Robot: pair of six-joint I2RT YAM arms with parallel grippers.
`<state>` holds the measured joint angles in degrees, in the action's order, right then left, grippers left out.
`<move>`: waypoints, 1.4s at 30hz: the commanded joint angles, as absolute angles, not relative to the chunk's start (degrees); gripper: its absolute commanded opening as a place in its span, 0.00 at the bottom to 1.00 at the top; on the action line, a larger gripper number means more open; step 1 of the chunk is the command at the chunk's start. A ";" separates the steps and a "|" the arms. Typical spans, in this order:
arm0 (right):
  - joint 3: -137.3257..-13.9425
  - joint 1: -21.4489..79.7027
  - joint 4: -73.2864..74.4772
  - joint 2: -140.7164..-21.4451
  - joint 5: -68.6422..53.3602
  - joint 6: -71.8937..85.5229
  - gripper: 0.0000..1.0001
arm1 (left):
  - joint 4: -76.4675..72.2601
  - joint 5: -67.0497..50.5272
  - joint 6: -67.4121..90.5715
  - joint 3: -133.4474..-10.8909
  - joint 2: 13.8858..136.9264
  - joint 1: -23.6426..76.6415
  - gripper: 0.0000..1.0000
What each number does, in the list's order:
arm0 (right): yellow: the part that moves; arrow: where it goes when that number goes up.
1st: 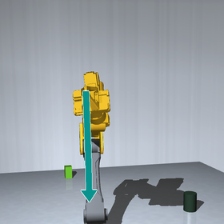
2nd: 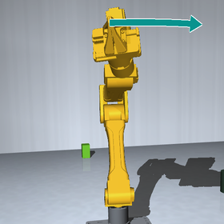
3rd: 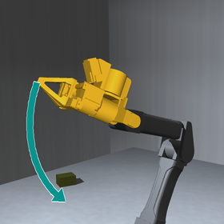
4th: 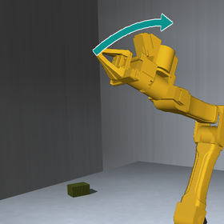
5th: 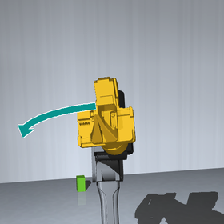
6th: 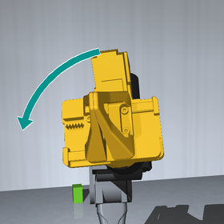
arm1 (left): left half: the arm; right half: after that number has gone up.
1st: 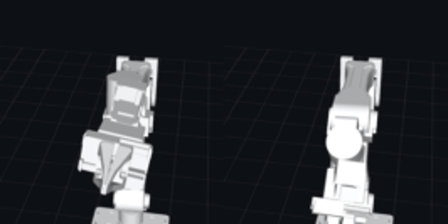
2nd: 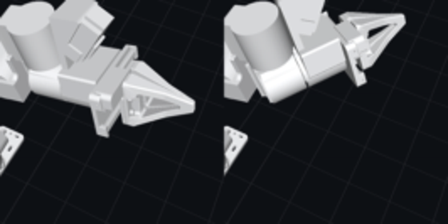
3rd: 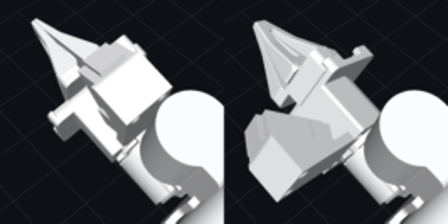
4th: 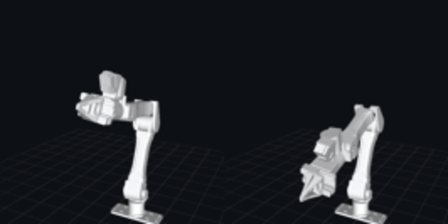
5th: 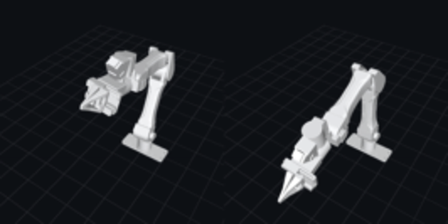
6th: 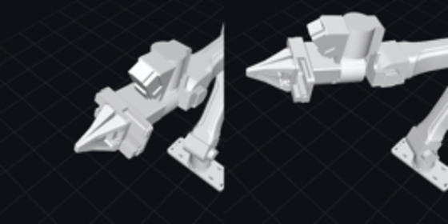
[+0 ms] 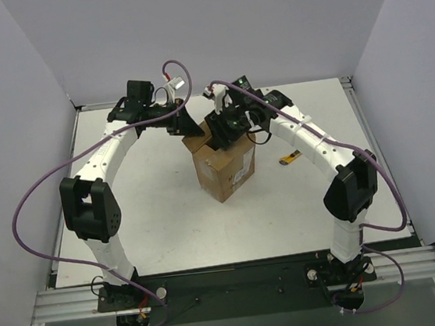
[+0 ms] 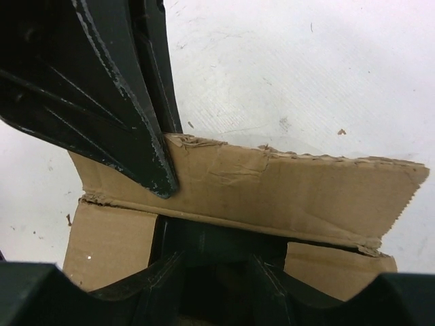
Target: Unpack the express box
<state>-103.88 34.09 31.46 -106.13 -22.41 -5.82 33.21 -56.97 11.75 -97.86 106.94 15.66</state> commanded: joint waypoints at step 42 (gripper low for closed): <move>-115.40 24.52 47.28 -109.95 -65.30 -36.12 0.68 | 38.50 -62.76 0.35 -106.26 108.54 16.61 0.00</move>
<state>-113.06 24.10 45.28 -109.38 -60.88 -34.13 38.06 -60.71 3.36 -102.32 109.10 16.16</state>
